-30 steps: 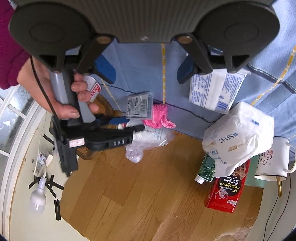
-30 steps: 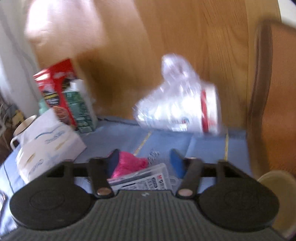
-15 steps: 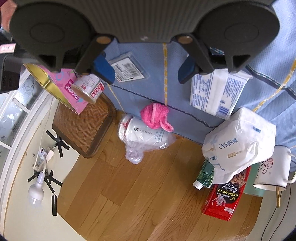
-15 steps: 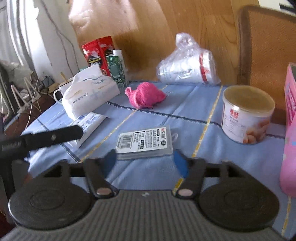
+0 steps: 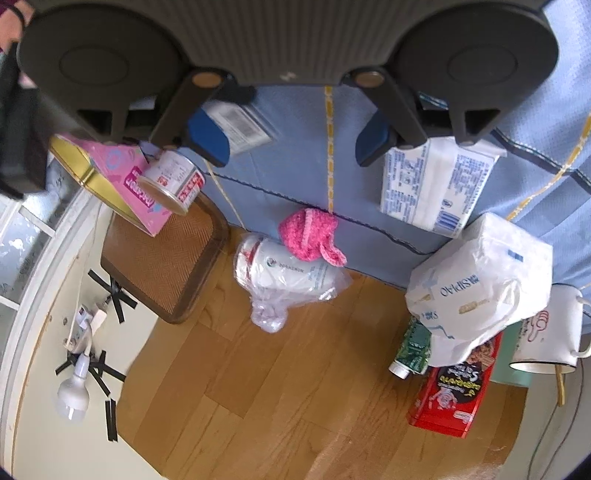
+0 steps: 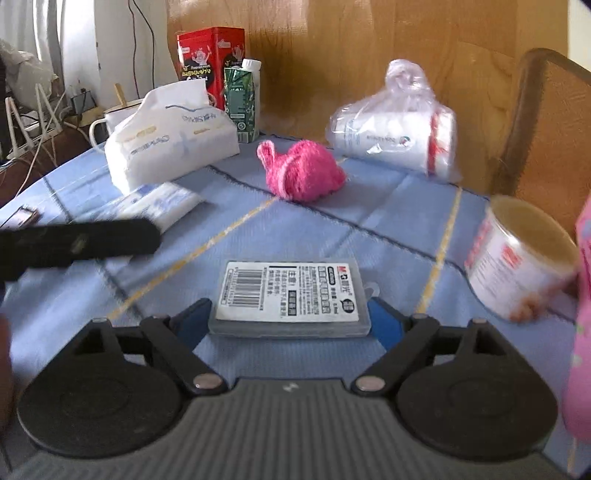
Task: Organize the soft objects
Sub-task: 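Grasp the grey-labelled plastic card pack with the right gripper, then hand the card pack from the right gripper to the left gripper, then carry the card pack over the pink tin and open the left gripper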
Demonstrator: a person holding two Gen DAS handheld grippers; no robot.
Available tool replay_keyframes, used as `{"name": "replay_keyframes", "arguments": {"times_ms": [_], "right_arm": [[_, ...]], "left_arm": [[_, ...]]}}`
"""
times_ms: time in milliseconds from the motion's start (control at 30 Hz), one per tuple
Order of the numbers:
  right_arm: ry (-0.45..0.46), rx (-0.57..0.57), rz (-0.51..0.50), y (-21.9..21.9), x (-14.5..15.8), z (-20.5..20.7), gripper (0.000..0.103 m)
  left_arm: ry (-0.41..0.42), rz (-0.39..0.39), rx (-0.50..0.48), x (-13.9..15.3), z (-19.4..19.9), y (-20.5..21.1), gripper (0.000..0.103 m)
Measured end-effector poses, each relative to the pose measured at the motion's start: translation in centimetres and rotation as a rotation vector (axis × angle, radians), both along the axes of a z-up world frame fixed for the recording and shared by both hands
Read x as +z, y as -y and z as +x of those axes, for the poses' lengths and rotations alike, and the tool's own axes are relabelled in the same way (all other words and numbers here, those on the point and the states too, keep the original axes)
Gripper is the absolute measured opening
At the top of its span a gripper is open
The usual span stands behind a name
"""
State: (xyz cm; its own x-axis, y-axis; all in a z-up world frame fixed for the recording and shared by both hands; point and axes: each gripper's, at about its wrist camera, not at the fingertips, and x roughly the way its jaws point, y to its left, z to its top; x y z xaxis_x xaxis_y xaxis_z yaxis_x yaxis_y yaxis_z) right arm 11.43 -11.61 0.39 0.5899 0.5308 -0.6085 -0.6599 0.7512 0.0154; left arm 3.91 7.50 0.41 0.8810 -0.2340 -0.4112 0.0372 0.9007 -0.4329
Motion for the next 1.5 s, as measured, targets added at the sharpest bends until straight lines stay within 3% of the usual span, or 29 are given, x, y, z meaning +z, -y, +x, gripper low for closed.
{"name": "replay_keyframes", "arguments": {"times_ms": [167,333,467,567,667,767,933,1033,1100,1267,1400,1500], "right_arm": [[0.025,0.0,0.003,4.3,-0.4,-4.5,0.091],[0.032,0.026,0.022,8.3,-0.9,-8.3,0.091],[0.099,-0.022,-0.037,10.5,-1.1,-10.0,0.097],[0.159,-0.14,-0.062,12.7,-1.0,-10.6,0.097],[0.119,-0.229,0.025,15.3,-0.9,-10.4,0.097],[0.099,-0.24,0.087,16.3,-1.1,-10.7,0.097],[0.098,-0.217,0.092,15.2,-1.8,-10.6,0.095],[0.079,-0.218,0.135,14.3,-2.1,-10.2,0.07],[0.125,-0.237,0.093,13.3,-2.2,-10.3,0.067],[0.253,-0.289,0.16,14.9,-0.2,-11.4,0.067],[0.383,-0.363,0.16,16.7,2.3,-11.1,0.067],[0.426,-0.435,0.155,18.8,3.2,-9.6,0.067]], "left_arm": [[-0.064,0.01,-0.171,0.0,1.0,2.1,0.079],[-0.133,-0.089,-0.458,-0.3,1.7,8.2,0.078],[-0.189,-0.017,-0.625,-0.6,2.3,13.8,0.071],[-0.209,-0.007,-0.664,-0.4,2.7,16.1,0.07],[-0.251,-0.068,-0.706,-0.5,3.5,17.8,0.069],[-0.249,-0.033,-0.688,-0.5,3.2,19.1,0.07],[-0.273,-0.043,-0.645,-0.4,4.1,19.3,0.069],[-0.261,0.011,-0.63,-0.2,3.7,20.2,0.063],[-0.261,0.031,-0.613,0.3,3.6,20.4,0.063],[-0.149,0.007,-0.66,4.2,3.8,21.5,0.063],[-0.064,0.084,-0.708,7.4,5.3,25.5,0.063],[-0.037,0.103,-0.736,8.4,7.8,28.4,0.063]]}}
